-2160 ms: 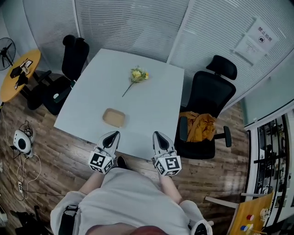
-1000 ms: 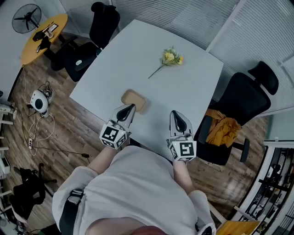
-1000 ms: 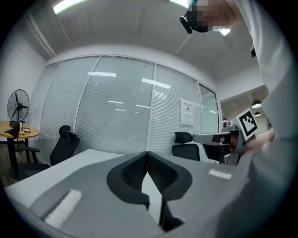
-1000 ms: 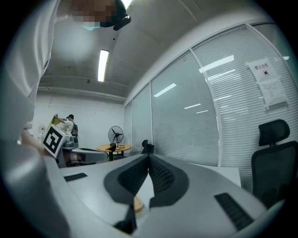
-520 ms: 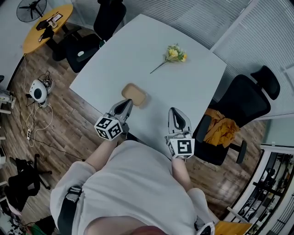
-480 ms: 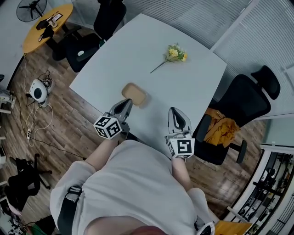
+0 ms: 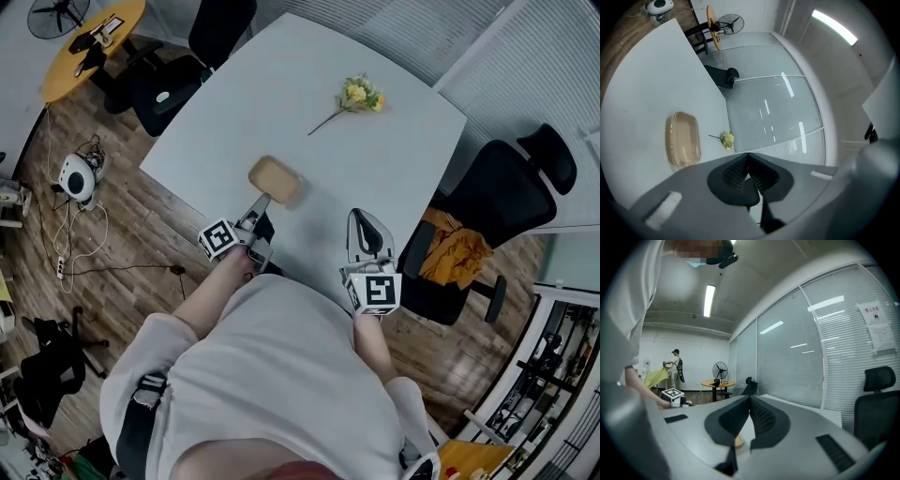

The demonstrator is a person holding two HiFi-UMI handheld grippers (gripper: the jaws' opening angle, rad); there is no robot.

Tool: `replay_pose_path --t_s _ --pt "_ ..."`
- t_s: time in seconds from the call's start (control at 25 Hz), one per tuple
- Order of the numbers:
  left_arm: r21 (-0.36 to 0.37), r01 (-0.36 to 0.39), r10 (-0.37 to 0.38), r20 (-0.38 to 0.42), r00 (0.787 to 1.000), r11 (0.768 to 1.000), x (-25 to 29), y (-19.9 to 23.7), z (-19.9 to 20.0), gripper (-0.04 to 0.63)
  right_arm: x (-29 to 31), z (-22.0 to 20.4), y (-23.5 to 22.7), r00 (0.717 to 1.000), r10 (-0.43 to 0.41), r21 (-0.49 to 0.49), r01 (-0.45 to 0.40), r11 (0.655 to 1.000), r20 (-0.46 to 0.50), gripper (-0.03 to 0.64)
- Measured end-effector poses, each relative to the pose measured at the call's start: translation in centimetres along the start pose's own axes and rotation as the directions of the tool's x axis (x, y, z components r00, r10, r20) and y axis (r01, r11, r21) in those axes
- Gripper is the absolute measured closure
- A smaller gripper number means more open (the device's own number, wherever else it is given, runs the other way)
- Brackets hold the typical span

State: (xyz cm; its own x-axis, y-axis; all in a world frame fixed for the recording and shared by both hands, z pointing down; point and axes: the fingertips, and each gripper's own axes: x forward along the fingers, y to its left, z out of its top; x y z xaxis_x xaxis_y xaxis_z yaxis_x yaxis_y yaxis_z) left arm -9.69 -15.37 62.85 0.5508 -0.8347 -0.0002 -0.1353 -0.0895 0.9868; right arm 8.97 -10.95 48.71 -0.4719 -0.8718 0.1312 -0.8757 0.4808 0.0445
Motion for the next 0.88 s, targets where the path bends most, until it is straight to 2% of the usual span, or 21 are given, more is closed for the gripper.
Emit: replay_pose_path --t_s 0.16,0.24,0.36,0.4,0.56,0.88 --pt "-0.082 0.029 -0.026 0.032 0.999 0.996 0.2 2.1 -0.5 0.584 0.0 0.0 -0.2 1.0 -0.012 -0.001 0.012 1.0 -0.008 0.609" --pt "-0.073 0.031 -0.03 0.014 0.999 0.997 0.4 3.1 -1.0 0.575 -0.1 0.0 -0.3 1.0 -0.018 -0.005 0.018 1.0 -0.013 0.609" --pt "-0.096 0.029 -0.032 -0.027 0.999 0.995 1.0 4.2 -2.0 0.442 -0.3 -0.4 -0.6 0.999 -0.029 -0.004 0.029 1.0 -0.022 0.609" --pt "-0.108 0.026 -0.031 -0.038 0.999 0.994 1.1 4.7 -2.3 0.426 -0.4 -0.5 -0.7 0.999 -0.034 -0.003 0.034 0.999 -0.026 0.609" --pt "-0.13 -0.03 0.021 -0.073 0.997 0.991 1.0 7.2 -3.2 0.396 -0.6 -0.7 -1.1 0.998 -0.043 -0.002 0.043 0.999 -0.038 0.609" --pt "-0.14 -0.151 0.137 -0.105 0.985 0.979 0.4 12.2 -3.9 0.39 -0.4 -1.1 -1.4 0.997 -0.048 -0.004 0.048 0.999 -0.053 0.609"
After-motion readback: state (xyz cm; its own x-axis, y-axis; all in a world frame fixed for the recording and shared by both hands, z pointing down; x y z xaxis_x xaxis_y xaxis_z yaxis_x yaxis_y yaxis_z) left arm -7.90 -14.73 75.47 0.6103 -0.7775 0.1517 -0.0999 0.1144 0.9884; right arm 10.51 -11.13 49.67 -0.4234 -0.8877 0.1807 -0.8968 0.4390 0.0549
